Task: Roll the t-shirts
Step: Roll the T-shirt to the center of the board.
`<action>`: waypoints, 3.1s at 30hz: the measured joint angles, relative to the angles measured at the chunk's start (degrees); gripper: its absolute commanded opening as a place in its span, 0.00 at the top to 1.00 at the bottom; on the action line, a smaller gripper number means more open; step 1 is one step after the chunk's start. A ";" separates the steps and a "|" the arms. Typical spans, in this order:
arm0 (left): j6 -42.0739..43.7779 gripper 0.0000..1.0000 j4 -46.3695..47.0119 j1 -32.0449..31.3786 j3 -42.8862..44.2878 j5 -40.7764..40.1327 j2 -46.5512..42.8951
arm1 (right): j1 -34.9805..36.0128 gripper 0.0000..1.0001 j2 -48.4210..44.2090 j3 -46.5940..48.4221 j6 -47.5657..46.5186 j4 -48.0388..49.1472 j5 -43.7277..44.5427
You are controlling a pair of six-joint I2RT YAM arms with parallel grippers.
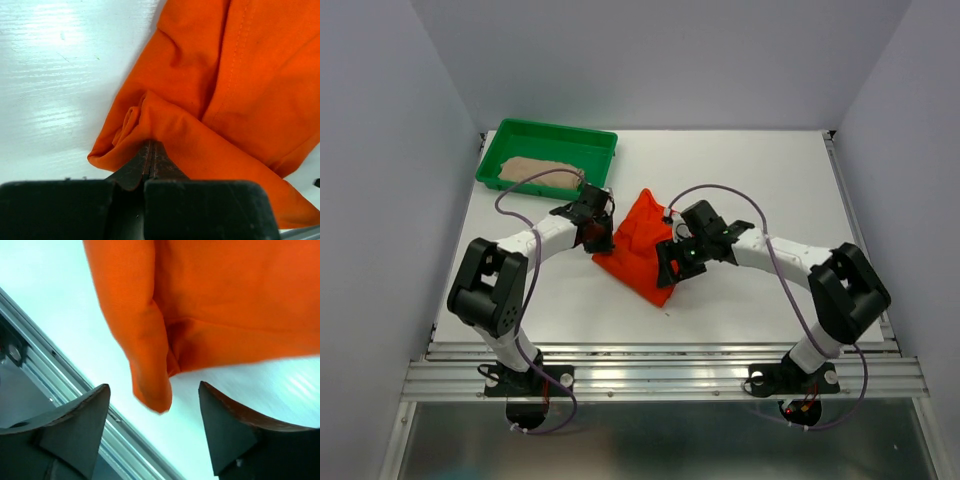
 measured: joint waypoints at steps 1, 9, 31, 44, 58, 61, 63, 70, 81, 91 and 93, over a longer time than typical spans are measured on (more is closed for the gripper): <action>0.00 1.00 -0.22 0.00 0.00 0.00 -0.44 | 0.00 0.19 -1.79 0.00 0.20 -1.03 1.51; -0.02 1.00 -2.12 -0.13 1.95 -0.11 -5.79 | 3.65 0.64 -11.15 5.79 3.39 -7.34 14.67; -1.40 1.00 0.02 -4.13 1.14 2.64 -1.11 | 7.80 0.99 4.48 7.43 10.62 -4.11 30.21; -1.51 1.00 -0.55 -4.13 1.01 0.44 -1.46 | 8.85 0.99 -0.17 6.71 11.69 -3.43 32.35; -3.04 1.00 -0.46 -2.25 -0.79 -3.34 -3.72 | 11.43 0.99 5.14 8.04 14.93 0.96 32.04; -3.74 1.00 -0.28 -1.88 -1.53 -5.46 -3.15 | 11.43 0.99 9.20 8.35 14.43 2.71 32.17; -4.22 1.00 0.22 -1.70 -1.53 -6.25 -1.77 | 11.43 0.99 9.94 9.68 13.62 3.04 32.37; -5.22 1.00 -1.20 -1.44 -2.10 -8.83 -4.33 | 11.85 0.99 8.50 10.67 10.80 1.60 33.44; -4.74 1.00 -7.72 3.74 4.20 -11.10 -16.13 | 13.20 0.99 9.94 22.40 9.11 2.51 32.30; -4.04 1.00 -10.64 7.98 4.26 -11.02 -20.65 | 13.49 0.95 20.70 24.09 9.20 4.00 30.23; -4.00 1.00 -10.88 7.98 4.09 -10.93 -20.87 | 13.68 0.88 19.80 23.89 9.05 2.84 30.45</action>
